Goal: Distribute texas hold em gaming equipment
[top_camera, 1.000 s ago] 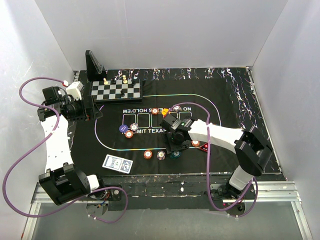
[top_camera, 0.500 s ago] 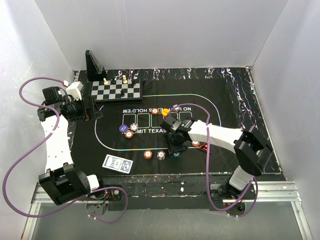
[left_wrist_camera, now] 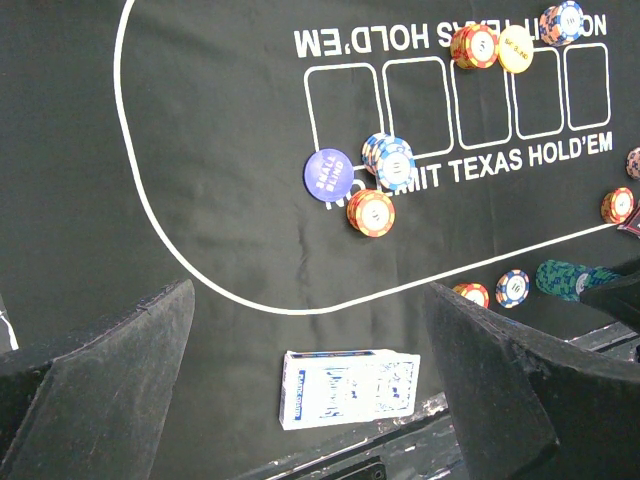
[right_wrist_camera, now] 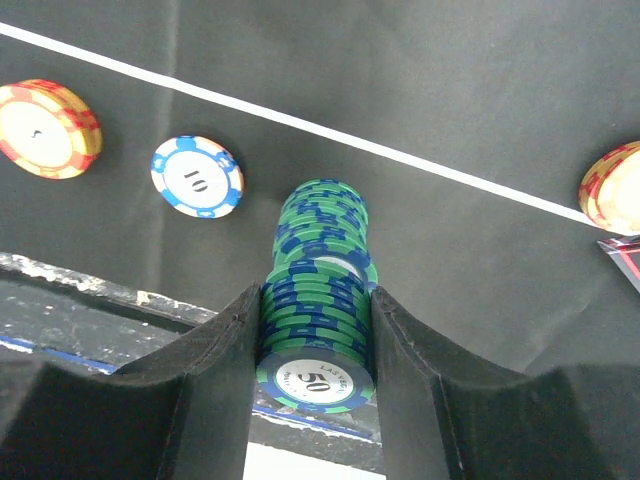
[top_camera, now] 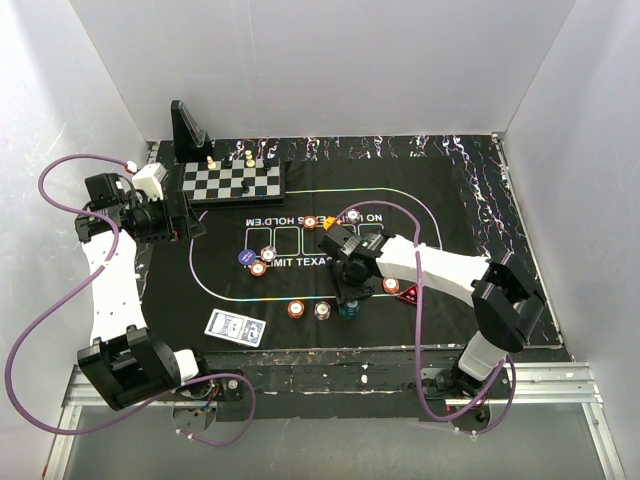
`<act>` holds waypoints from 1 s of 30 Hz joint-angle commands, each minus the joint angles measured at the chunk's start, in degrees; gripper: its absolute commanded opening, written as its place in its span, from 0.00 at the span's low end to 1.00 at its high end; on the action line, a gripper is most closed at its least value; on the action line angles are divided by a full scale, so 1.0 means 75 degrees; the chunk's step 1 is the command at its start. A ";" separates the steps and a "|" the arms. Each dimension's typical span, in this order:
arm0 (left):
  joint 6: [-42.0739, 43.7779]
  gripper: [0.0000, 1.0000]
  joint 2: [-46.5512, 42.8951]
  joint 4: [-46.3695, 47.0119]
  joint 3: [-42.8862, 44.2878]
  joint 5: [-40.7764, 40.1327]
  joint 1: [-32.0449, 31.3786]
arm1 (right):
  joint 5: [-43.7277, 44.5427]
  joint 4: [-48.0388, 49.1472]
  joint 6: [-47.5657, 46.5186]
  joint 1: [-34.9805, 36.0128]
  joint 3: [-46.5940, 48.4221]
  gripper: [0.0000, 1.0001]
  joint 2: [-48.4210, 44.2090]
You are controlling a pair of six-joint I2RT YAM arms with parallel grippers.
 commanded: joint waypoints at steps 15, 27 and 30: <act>-0.0028 1.00 -0.0127 0.0044 0.0037 0.0239 0.0040 | -0.0149 -0.1430 -0.1323 0.0047 0.5112 0.43 0.2827; 0.0065 1.00 -0.0021 0.0056 0.0095 0.0181 0.0040 | -0.0979 -0.1033 -0.1523 0.0047 0.7461 0.43 0.5302; 0.0100 1.00 -0.0009 0.0068 0.0060 0.0169 0.0051 | -0.1017 -0.0751 -0.1535 0.0058 0.7484 0.43 0.5455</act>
